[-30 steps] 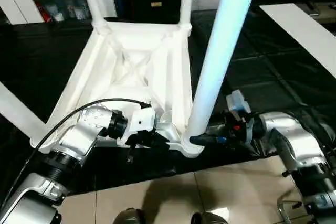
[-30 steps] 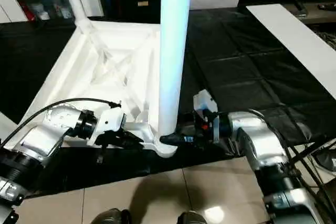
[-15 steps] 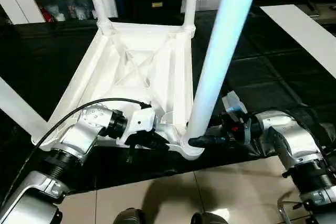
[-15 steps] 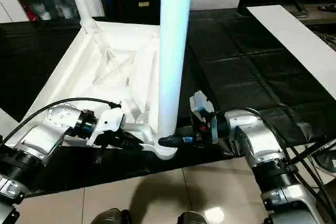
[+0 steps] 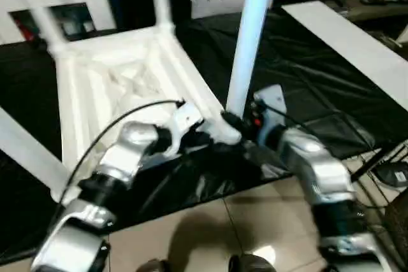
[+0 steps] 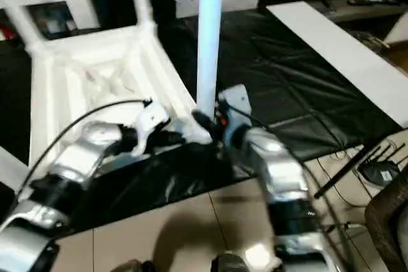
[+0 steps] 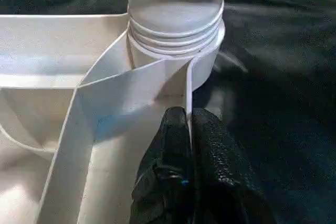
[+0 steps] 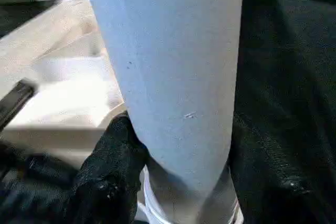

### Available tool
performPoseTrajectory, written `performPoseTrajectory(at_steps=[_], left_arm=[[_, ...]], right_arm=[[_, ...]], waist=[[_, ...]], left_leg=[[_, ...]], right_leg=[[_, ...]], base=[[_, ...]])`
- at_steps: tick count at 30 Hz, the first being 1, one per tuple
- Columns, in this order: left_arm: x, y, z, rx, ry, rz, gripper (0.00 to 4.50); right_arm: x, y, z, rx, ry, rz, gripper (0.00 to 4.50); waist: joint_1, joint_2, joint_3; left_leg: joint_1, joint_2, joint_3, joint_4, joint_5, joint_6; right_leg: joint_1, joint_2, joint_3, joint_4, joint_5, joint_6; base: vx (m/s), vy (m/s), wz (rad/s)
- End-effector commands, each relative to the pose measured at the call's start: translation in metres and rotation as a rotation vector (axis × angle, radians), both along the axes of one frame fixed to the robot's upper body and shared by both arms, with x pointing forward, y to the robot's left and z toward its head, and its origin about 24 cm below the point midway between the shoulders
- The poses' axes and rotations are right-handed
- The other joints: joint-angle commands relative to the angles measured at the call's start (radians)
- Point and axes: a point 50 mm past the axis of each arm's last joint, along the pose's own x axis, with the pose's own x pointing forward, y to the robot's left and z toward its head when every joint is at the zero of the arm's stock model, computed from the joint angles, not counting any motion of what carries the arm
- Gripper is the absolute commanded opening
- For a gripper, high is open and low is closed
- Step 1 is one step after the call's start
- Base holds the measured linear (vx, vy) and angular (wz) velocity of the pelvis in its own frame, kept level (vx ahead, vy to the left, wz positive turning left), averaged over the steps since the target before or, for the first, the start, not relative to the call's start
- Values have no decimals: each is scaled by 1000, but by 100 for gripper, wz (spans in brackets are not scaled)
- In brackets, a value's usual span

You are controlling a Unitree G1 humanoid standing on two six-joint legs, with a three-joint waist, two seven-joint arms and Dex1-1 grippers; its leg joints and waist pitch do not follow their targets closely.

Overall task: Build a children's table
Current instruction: Rotate leg to tighten

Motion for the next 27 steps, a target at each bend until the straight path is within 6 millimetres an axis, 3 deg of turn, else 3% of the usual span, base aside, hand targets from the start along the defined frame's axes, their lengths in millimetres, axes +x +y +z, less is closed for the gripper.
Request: performPoseTrajectory(at_steps=[1, 2, 4, 8, 12, 15, 16, 17, 18, 22, 23, 24, 27], left_arm=[[0, -32, 17, -90, -51, -62, 0], [0, -32, 17, -90, -51, -58, 0], [-2, -32, 15, -63, -59, -79, 0], [-6, -25, 11, -44, -64, -144, 0], [-10, -13, 8, -7, -62, -204, 0], [-15, -8, 6, -8, -77, -296, 0], [-18, -5, 4, 0, -76, -346, 0], [-19, -2, 3, 11, -65, -371, 0], [-21, 1, 1, 26, -53, -402, 0], [-27, 9, -2, 72, -30, -517, 0], [-29, 11, -2, 82, -28, -547, 0], [-29, 12, -2, 86, -29, -561, 0], [-32, 14, -1, 98, -20, -625, 0]], right_arm=[[-6, 26, -10, 34, 81, 38, 198], [-6, 26, -10, 39, 77, 30, 254], [-8, 21, -7, 79, 60, 38, 254], [-12, 4, -6, 37, 3, 90, 305], [-20, -20, -7, 4, -34, 178, 348], [-27, -36, -6, -30, -73, 279, 374], [-31, -43, -6, -58, -95, 343, 374], [-33, -47, -6, -79, -106, 386, 384], [-35, -50, -6, -98, -117, 431, 384], [-40, -60, -4, -114, -122, 586, 384], [-42, -62, -3, -104, -116, 634, 384], [-43, -62, -3, -98, -113, 657, 384], [-47, -63, -3, -73, -73, 785, 384]], waist=[[4, 0, -68], [4, 0, -69], [7, 2, -74], [13, 5, -80], [35, 4, -87], [47, 3, -86], [54, 9, -87], [54, 5, -84], [59, 10, -82], [66, 12, -81], [67, 6, -85], [74, 10, -86], [84, 5, -90]], left_leg=[[13, 59, -28, -82, -268, 13], [11, 59, -28, -82, -256, 17], [8, 58, -25, -78, -212, 45], [8, 59, -22, -71, -146, 88], [9, 62, -18, -64, -79, 133], [10, 65, -18, -64, -96, 139], [11, 65, -20, -65, -118, 132], [13, 67, -17, -67, -135, 127], [16, 68, -18, -70, -168, 108], [19, 71, -19, -73, -195, 85], [20, 69, -19, -71, -193, 88], [20, 72, -19, -70, -178, 95], [17, 73, -17, -66, -130, 121]], right_leg=[[38, -59, 52, -96, -316, -202], [41, -58, 51, -93, -295, -205], [46, -59, 52, -87, -214, -224], [53, -58, 50, -78, -99, -256], [59, -62, 49, -67, -2, -288], [61, -62, 48, -68, -17, -287], [61, -63, 47, -70, -48, -283], [58, -63, 48, -74, -67, -280], [56, -63, 48, -77, -111, -276], [54, -64, 49, -77, -144, -274], [56, -63, 49, -77, -137, -277], [57, -65, 50, -74, -115, -283], [59, -63, 47, -62, -44, -302]], base=[[0, 0, 0], [0, 0, 0], [0, 0, 0], [14, 0, 1], [0, 0, 0], [0, 0, 0], [0, 0, 0], [0, 0, 0], [0, 0, 0], [0, 0, 0], [0, 0, 0], [0, 0, 0], [0, 0, 0]])
